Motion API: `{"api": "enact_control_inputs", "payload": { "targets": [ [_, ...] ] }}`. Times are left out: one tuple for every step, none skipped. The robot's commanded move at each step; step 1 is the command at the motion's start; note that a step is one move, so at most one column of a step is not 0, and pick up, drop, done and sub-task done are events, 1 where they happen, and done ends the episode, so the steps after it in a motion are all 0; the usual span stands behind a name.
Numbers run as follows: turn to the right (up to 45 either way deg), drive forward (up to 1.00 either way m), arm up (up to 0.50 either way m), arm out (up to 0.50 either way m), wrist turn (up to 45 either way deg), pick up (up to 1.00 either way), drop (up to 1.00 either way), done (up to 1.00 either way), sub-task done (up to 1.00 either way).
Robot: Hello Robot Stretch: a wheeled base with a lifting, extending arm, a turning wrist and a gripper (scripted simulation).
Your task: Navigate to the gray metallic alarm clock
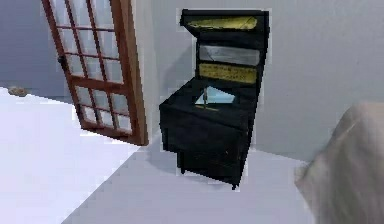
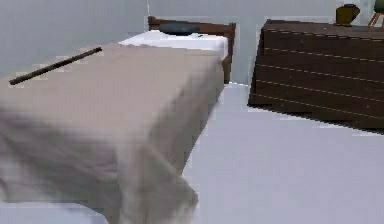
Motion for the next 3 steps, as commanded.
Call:
{"api": "enact_control_inputs", "payload": {
  "targets": [
    [0.0,0.05,0.00,0.00,0.0,0.00,0.00,0.00,0.00],
    [-45.0,0.00,0.00,0.00,0.0,0.00,0.00,0.00,0.00],
    [-6.0,0.00,0.00,0.00,0.0,0.00,0.00,0.00,0.00]
  ]
}}
